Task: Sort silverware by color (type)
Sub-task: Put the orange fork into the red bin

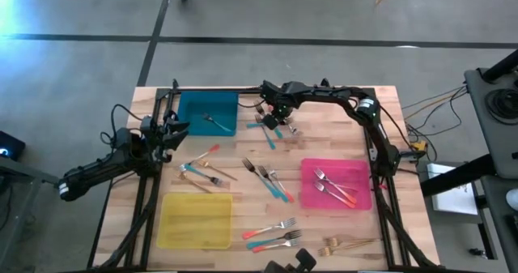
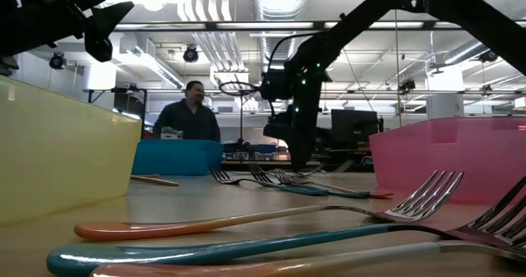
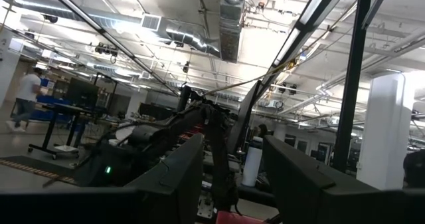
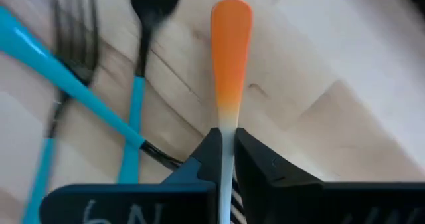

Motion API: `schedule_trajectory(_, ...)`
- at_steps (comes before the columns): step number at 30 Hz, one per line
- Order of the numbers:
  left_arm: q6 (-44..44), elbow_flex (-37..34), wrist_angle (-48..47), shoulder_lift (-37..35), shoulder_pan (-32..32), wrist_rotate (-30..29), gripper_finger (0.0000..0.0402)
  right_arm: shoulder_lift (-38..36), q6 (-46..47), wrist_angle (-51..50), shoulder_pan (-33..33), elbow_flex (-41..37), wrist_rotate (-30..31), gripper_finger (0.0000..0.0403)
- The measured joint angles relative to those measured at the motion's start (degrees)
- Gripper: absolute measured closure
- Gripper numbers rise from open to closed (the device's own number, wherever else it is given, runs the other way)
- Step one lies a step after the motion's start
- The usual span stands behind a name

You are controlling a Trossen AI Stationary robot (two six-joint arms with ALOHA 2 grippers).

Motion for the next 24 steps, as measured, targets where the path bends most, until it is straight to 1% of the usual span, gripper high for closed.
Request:
schedule_trajectory(4, 0.01, 0.01, 0.02, 0.0, 0.01, 0.02, 0.026, -3.19, -0.49, -0.27, 0.12, 0.04, -0.87, 0.0388)
schedule_trajectory(9, 0.02, 0.02, 0.0, 0.0, 0.0, 0.02, 0.026, -7.64, -1.03, -1.49, 1.35, 0.05, -6.87, 0.0388)
schedule_trajectory(10, 0.0, 0.02, 0.0, 0.0, 0.0, 0.0, 0.026, -8.66, -1.07, -2.11, 1.95, 0.13, -7.26, 0.0387)
schedule_trajectory(13, 0.02, 0.01, 0.0, 0.0, 0.01, 0.01, 0.026, -11.25, -1.23, -3.37, 3.93, 0.13, -6.37, 0.0387)
schedule_trajectory(17, 0.02, 0.0, 0.0, 0.0, 0.0, 0.01, 0.026, -12.93, -1.21, -3.18, 5.49, 0.12, -5.54, 0.0386)
schedule_trajectory(20, 0.02, 0.02, 0.0, 0.0, 0.02, 0.02, 0.026, -12.8, -1.3, -3.14, 5.62, 0.01, -5.48, 0.0386)
schedule_trajectory(24, 0.02, 0.02, 0.0, 0.0, 0.02, 0.0, 0.026, -10.57, -1.91, -3.53, 5.62, -0.38, -5.49, 0.0385)
